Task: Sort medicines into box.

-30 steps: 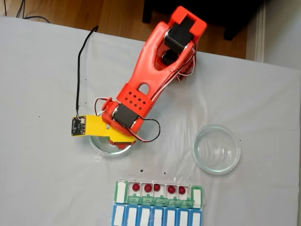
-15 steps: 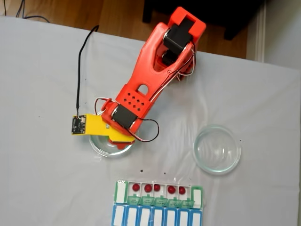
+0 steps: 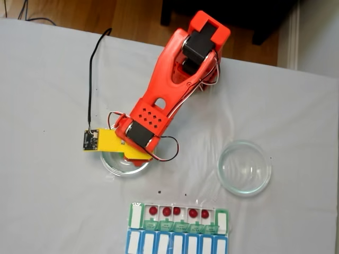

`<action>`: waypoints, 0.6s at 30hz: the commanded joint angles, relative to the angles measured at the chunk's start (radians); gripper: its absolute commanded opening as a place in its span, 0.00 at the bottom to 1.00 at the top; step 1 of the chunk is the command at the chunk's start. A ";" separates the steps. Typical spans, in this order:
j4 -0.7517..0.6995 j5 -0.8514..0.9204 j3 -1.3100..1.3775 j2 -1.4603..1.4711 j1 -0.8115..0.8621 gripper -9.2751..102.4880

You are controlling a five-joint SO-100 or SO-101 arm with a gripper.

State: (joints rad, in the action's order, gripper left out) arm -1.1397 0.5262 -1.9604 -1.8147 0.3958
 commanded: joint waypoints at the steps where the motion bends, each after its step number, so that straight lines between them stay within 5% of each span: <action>1: 0.014 -0.006 0.029 -0.014 -0.034 0.34; 18: 0.040 -0.012 0.015 -0.003 -0.041 0.31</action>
State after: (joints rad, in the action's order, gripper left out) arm -1.1152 0.5170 -1.9604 -1.8070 0.3912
